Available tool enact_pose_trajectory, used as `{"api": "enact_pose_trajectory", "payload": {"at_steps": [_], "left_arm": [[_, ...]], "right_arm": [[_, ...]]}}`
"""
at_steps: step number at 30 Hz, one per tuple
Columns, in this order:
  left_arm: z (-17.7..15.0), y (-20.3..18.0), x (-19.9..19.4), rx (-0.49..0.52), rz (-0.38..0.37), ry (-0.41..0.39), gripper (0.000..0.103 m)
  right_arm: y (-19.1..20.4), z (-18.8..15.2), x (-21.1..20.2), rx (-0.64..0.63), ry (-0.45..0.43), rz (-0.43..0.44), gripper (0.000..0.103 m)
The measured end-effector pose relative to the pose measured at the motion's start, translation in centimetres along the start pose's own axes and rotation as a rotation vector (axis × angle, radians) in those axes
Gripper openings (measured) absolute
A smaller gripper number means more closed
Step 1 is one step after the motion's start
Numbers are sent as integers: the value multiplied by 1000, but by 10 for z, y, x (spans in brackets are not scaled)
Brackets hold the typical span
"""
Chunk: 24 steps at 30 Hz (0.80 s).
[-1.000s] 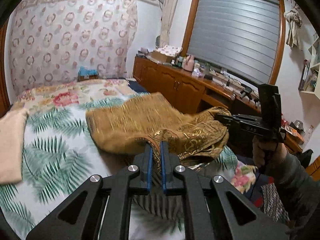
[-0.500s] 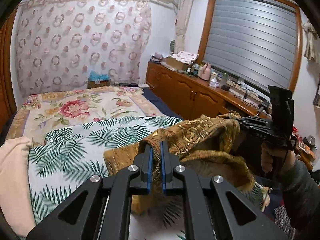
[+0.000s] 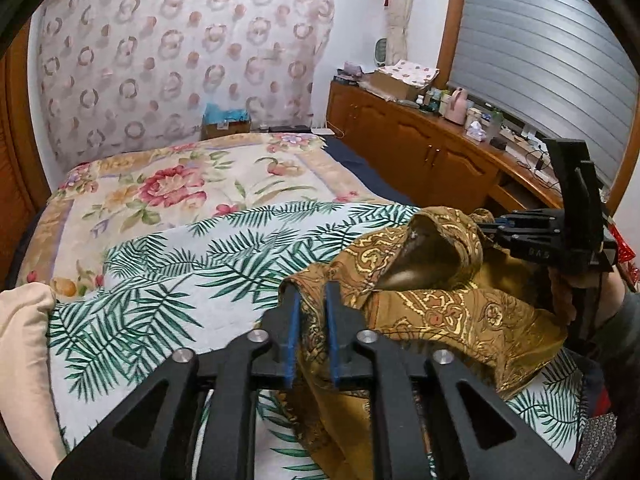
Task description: Fold small clothes
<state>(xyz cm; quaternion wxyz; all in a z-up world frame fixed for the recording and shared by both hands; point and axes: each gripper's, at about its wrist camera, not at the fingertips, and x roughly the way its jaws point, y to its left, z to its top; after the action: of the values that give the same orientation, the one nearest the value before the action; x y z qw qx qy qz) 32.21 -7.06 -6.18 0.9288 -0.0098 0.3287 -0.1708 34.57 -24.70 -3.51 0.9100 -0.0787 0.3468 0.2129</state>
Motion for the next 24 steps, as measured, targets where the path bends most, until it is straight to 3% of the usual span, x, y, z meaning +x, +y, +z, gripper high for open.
{"api": "enact_pose_trajectory", "payload": {"at_steps": [1, 3, 5, 6, 7, 9, 11, 17, 24], "left_arm": [[0, 0, -3, 4, -1, -6, 23], [-2, -1, -12, 16, 6, -30, 45], [-2, -2, -19, 15, -3, -43, 46], [-4, -2, -24, 14, -17, -42, 52], [-5, -3, -27, 11, -20, -40, 58], [-10, -4, -34, 10, -31, -51, 73], [-17, -7, -39, 17, -48, -45, 77], [-44, -10, -44, 17, -62, -3, 78], [-69, -9, -46, -12, -88, 30, 78]], "right_arm": [[-1, 2, -1, 0, 0, 2, 14], [-1, 8, -8, -6, -10, -8, 22], [-1, 14, -20, -17, -32, -39, 49], [-1, 13, -26, -17, -47, -51, 63], [-1, 11, -31, -10, -65, -58, 67], [2, 11, -40, -2, -87, -97, 67], [11, 8, -53, -15, -104, -100, 67], [46, -38, -91, -85, -131, -54, 67], [80, -104, -100, -140, -9, 19, 67]]}}
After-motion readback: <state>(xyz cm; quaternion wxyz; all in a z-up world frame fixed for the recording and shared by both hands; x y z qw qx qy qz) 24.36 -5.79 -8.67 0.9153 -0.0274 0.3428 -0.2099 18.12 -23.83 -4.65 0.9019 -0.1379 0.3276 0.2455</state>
